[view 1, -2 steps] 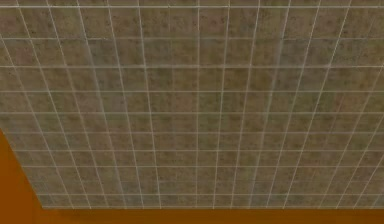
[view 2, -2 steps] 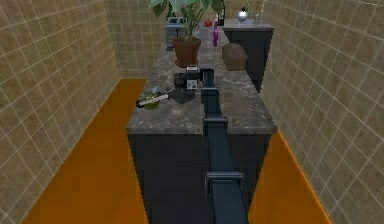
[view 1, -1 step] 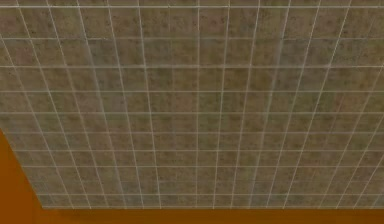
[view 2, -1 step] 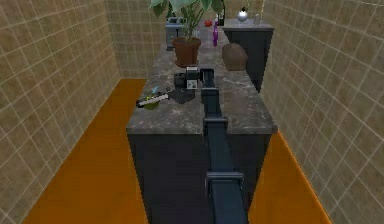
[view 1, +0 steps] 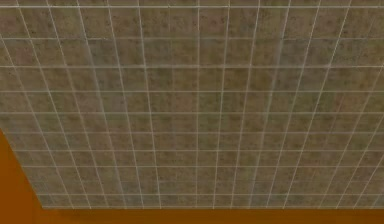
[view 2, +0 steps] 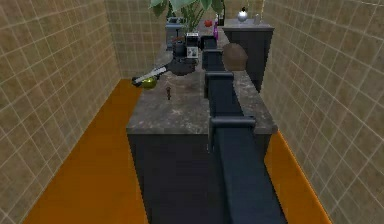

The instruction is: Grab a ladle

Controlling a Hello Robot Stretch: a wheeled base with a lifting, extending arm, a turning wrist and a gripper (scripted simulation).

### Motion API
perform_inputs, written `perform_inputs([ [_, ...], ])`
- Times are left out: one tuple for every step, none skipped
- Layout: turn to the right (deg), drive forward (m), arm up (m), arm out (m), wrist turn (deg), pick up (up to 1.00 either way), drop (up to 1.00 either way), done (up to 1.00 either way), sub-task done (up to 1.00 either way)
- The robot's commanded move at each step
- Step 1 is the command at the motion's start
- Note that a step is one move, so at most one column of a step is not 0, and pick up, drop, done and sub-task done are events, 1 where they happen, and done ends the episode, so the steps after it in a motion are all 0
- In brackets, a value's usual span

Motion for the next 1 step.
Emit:
perform_inputs([
  [0.0,0.00,0.00,0.00,0.0,0.00,0.00,1.00,0.00],
])
